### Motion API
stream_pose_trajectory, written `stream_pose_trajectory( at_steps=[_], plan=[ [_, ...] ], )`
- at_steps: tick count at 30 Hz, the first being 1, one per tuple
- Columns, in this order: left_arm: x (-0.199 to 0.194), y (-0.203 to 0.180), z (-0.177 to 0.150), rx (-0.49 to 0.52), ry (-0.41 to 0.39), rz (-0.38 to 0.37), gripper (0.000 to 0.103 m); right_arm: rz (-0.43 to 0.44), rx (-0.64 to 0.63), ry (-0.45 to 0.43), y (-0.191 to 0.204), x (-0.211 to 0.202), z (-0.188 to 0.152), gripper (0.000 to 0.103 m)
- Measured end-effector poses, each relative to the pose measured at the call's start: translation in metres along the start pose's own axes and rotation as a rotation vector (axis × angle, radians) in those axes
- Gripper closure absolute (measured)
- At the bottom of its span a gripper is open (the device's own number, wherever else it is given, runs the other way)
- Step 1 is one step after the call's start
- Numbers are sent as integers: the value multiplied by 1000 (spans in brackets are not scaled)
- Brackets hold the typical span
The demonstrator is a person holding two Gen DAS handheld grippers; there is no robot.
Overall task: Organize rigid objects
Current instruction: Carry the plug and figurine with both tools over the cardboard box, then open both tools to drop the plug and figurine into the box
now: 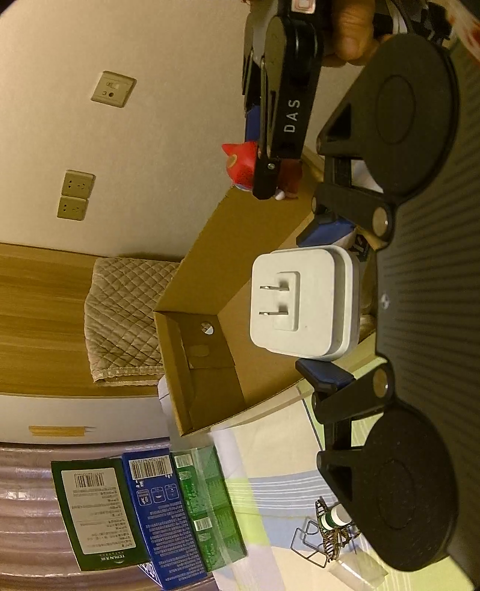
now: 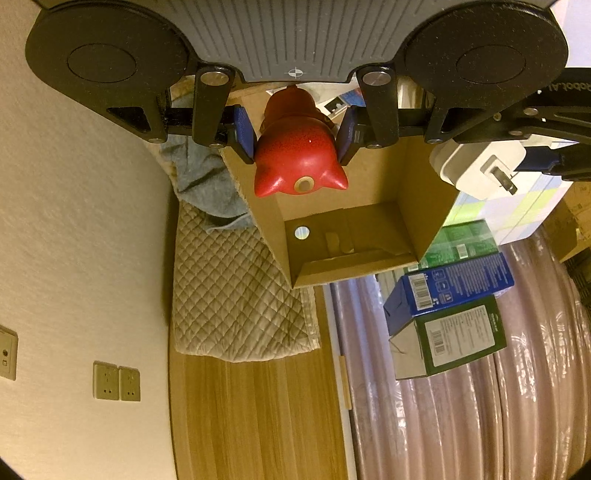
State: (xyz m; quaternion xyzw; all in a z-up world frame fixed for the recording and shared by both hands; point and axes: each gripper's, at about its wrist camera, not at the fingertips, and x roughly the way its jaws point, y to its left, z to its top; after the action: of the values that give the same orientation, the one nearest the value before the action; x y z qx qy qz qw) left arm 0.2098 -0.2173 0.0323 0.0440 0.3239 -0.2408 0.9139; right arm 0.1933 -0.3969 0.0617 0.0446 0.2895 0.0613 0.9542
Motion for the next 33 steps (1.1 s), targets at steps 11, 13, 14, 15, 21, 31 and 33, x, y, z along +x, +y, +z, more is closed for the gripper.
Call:
stream_pose_trajectory(
  at_steps=[11, 13, 14, 15, 21, 31, 33],
  plan=[
    [7, -7, 0, 53, 11, 21, 43, 6, 2, 18, 0, 3, -4, 60],
    [9, -9, -1, 61, 15, 21, 43, 6, 5, 21, 0, 4, -5, 60],
    [8, -9, -1, 61, 14, 20, 43, 5, 6, 21, -1, 4, -5, 60],
    [7, -9, -1, 59, 11, 20, 43, 5, 6, 22, -1, 4, -5, 60],
    [-5, 3, 2, 25, -13, 40, 43, 3, 10, 26, -3, 4, -6, 60],
    [-31, 23, 0, -22, -48, 94, 43, 2, 14, 37, -2, 4, -12, 60],
    [-33, 27, -1, -36, -47, 98, 43, 1, 10, 40, -1, 4, -12, 60]
  ],
)
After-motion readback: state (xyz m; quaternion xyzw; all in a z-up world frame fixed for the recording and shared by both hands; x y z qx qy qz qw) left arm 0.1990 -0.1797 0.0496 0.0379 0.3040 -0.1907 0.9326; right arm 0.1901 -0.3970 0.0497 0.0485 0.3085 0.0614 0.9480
